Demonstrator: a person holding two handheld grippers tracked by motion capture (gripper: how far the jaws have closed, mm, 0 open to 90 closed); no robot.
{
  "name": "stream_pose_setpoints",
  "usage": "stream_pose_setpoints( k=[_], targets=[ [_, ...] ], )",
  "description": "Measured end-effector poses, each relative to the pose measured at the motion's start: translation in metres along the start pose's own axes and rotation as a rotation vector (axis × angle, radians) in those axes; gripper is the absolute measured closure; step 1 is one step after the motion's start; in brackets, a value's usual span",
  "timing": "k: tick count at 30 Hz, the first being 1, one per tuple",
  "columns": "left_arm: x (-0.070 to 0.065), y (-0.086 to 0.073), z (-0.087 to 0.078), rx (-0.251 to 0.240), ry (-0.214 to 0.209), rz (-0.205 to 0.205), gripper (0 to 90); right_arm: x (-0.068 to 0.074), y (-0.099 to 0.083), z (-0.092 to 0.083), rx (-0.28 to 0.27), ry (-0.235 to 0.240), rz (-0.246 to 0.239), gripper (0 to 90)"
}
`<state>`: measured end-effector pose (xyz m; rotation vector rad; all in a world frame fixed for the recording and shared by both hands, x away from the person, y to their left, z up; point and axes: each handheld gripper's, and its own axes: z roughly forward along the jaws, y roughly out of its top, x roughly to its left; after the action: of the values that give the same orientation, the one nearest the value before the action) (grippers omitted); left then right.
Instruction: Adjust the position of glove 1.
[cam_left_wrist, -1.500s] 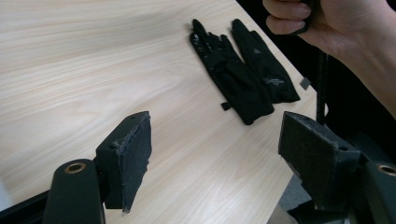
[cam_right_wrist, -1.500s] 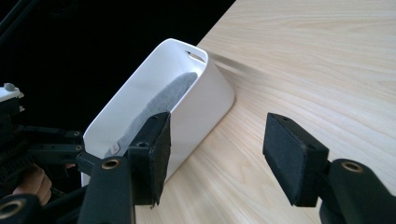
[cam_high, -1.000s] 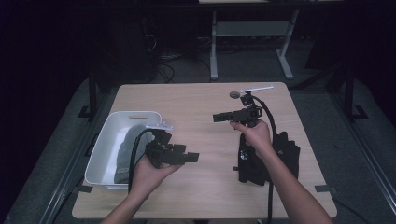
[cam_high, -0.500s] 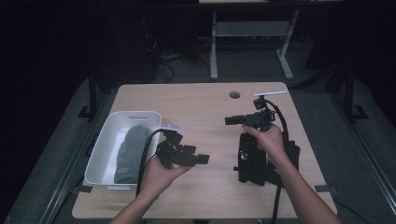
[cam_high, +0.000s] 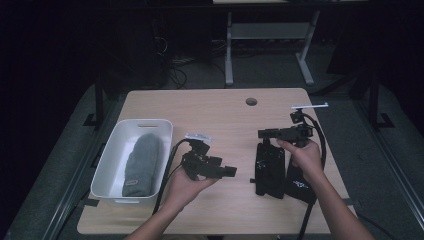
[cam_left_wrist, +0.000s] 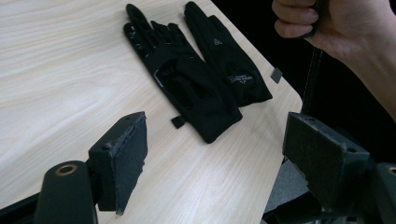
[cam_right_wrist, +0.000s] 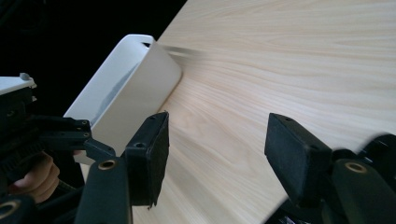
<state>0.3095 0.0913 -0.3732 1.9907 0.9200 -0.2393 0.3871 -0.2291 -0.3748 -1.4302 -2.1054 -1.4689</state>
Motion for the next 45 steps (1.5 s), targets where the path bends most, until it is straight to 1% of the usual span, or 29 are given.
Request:
stream_pose_setpoints(
  k=[5, 13, 15, 21, 26, 28, 29, 31, 32, 35, 37, 38, 41, 43, 45],
  targets=[
    [-0.003, 0.002, 0.012, 0.007, -0.019, 0.005, 21.7, -0.009, -0.008, -0.011, -0.003, -0.014, 0.013, 39.5],
    [-0.010, 0.004, 0.028, 0.027, -0.030, 0.021, 21.8, -0.018, -0.020, -0.027, -0.008, -0.033, 0.024, 39.5],
    [-0.011, 0.004, 0.030, 0.029, -0.030, 0.028, 21.8, -0.021, -0.023, -0.031, 0.001, -0.049, 0.022, 39.3],
    [-0.013, 0.004, 0.037, 0.036, -0.040, 0.033, 21.9, -0.031, -0.035, -0.044, -0.012, -0.065, 0.036, 39.3],
    [-0.014, 0.004, 0.043, 0.044, -0.043, 0.035, 21.8, -0.039, -0.045, -0.052, -0.010, -0.082, 0.048, 39.3],
    [-0.016, 0.004, 0.045, 0.042, -0.045, 0.030, 21.8, -0.042, -0.049, -0.055, -0.004, -0.090, 0.053, 39.2],
    [-0.016, 0.004, 0.046, 0.046, -0.044, 0.036, 21.8, -0.044, -0.051, -0.056, -0.007, -0.093, 0.054, 39.2],
    [-0.017, 0.004, 0.048, 0.046, -0.046, 0.035, 21.8, -0.046, -0.055, -0.060, -0.014, -0.094, 0.059, 39.2],
    [-0.017, 0.004, 0.049, 0.054, -0.047, 0.038, 21.8, -0.048, -0.057, -0.061, -0.013, -0.103, 0.058, 39.3],
    [-0.018, 0.003, 0.053, 0.052, -0.049, 0.037, 21.8, -0.052, -0.063, -0.066, -0.013, -0.123, 0.057, 39.6],
    [-0.019, 0.003, 0.055, 0.055, -0.043, 0.047, 21.8, -0.054, -0.067, -0.070, -0.015, -0.143, 0.056, 40.2],
    [-0.020, 0.003, 0.057, 0.054, -0.046, 0.039, 21.8, -0.056, -0.069, -0.071, -0.012, -0.152, 0.056, 40.2],
    [-0.020, 0.003, 0.059, 0.057, -0.048, 0.044, 21.8, -0.059, -0.075, -0.075, -0.004, -0.185, 0.041, 40.4],
    [-0.020, 0.002, 0.060, 0.061, -0.049, 0.043, 21.7, -0.061, -0.079, -0.076, 0.002, -0.197, 0.042, 40.4],
    [-0.021, 0.002, 0.062, 0.062, -0.050, 0.046, 21.7, -0.062, -0.082, -0.077, 0.010, -0.216, 0.028, 40.3]
  ],
)
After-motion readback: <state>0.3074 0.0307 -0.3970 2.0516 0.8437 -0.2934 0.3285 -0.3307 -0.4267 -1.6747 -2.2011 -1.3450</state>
